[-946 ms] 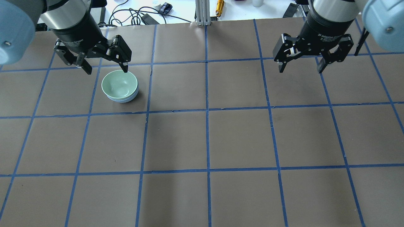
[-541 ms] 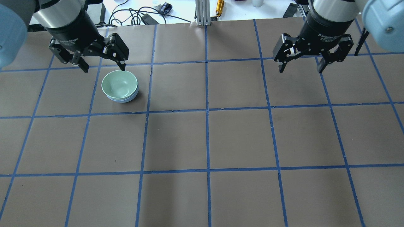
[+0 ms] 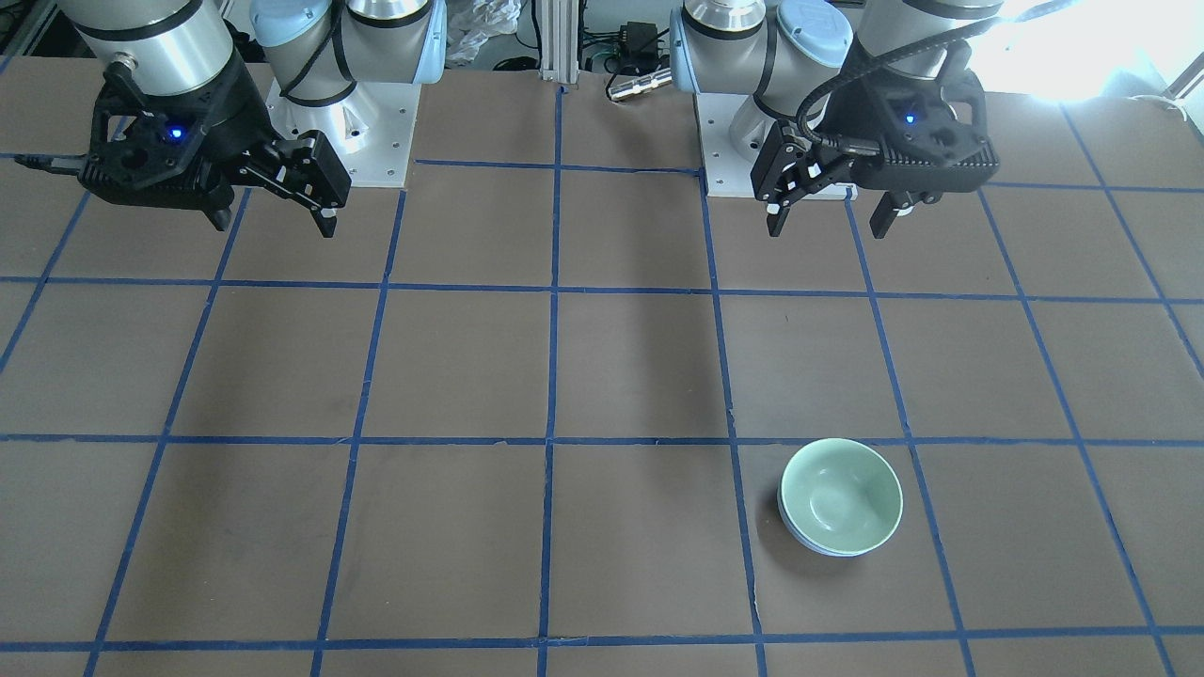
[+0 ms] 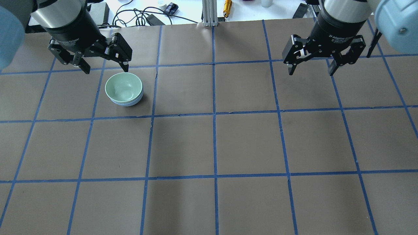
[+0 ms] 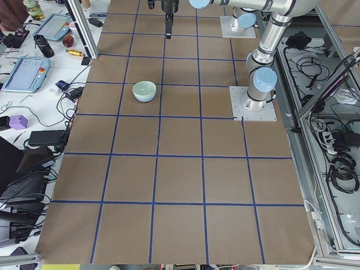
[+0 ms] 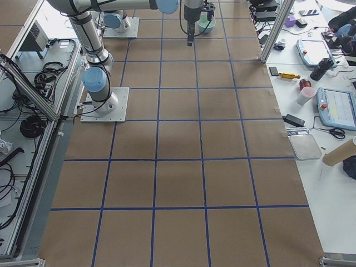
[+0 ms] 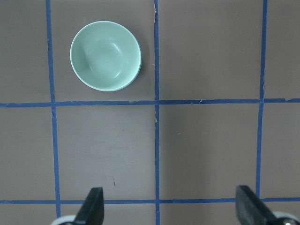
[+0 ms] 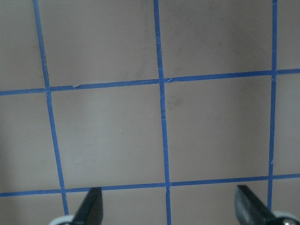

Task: Stack green bowl on blue bowl

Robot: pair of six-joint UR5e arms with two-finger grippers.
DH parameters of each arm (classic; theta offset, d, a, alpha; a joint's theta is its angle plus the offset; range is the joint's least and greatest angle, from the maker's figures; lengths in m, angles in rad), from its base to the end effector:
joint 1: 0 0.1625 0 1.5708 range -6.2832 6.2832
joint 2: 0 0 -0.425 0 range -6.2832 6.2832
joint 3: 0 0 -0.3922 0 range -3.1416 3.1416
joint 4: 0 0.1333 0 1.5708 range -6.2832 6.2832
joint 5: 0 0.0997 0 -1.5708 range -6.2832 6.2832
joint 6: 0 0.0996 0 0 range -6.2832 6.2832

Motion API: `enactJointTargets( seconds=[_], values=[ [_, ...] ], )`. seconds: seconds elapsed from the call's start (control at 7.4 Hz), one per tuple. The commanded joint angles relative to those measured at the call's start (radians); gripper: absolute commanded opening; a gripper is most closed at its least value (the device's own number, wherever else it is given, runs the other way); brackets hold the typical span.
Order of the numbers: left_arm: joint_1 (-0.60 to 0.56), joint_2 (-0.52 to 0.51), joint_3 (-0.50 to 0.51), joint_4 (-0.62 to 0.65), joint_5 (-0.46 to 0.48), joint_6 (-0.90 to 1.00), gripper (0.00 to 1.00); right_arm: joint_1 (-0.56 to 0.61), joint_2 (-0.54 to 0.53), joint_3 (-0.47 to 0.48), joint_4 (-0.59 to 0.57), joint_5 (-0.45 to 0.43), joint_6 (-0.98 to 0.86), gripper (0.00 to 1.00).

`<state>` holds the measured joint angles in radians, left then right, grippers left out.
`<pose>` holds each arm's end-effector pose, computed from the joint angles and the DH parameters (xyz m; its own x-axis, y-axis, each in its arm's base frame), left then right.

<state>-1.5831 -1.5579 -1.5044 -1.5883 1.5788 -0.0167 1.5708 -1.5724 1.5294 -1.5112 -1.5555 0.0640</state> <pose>-0.1385 -0.4895 0.5253 -1.0000 -0.0049 -0.0070 -0.0044 0.9981 -0.0619 0.1348 -0.4892 0.5031 -0.9978 0.0642 -0.0142 0.0639 0.9978 0.0175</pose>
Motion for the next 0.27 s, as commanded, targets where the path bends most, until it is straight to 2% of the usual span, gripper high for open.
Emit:
enactJointTargets(
  seconds=[0.0,0.14],
  values=[
    [0.002,0.001,-0.002,-0.002,0.003,0.0,1.0,0.0,0.0,0.0,0.0,0.0,0.0,1.0],
    [0.0,0.002,-0.002,-0.004,0.003,0.0,1.0,0.0,0.0,0.0,0.0,0.0,0.0,1.0]
  ],
)
